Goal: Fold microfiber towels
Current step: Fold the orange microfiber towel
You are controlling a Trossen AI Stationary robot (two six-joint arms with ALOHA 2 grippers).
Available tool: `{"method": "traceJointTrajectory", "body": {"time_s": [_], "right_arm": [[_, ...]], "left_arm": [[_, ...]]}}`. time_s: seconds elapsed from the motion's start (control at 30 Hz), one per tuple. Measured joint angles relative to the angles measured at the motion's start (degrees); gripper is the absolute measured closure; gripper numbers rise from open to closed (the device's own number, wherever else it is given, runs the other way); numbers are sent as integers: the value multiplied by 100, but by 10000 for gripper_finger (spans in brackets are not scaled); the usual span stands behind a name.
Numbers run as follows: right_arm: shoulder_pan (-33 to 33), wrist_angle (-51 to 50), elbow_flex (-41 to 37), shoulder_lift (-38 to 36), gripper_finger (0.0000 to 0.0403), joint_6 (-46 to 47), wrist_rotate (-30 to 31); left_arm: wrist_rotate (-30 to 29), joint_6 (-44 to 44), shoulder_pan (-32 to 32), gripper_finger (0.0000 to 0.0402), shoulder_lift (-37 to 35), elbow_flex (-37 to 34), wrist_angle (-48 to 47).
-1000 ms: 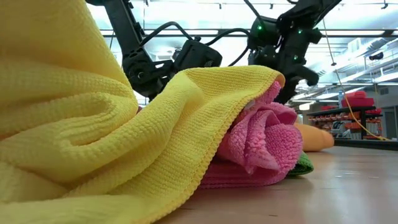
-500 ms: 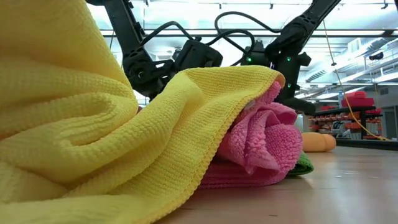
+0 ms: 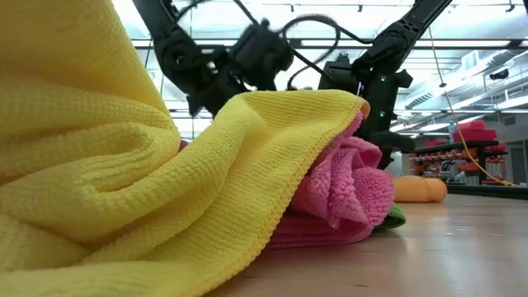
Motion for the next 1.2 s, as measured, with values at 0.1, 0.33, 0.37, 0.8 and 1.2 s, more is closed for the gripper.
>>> {"method": "traceJointTrajectory", "body": {"time_s": [0.1,0.33,0.37,0.8,1.2], "right_arm": [[2,4,0,0,278,33,2],[52,16,0,0,260,106,12],[52,17,0,0,258,110,7],[234,-2,-15,-154,255,160,-44],[245,-232,-7,-264,255,436,108]], "left_arm": [[-47,86,-134,377,-51,5,15],[-464,391,-389,385,-63,17,635],[-547,401,-403,385,-63,17,696],[149,-268,108,386,378,31,1501],[-214,-171,124,378,503,26,1525]]}}
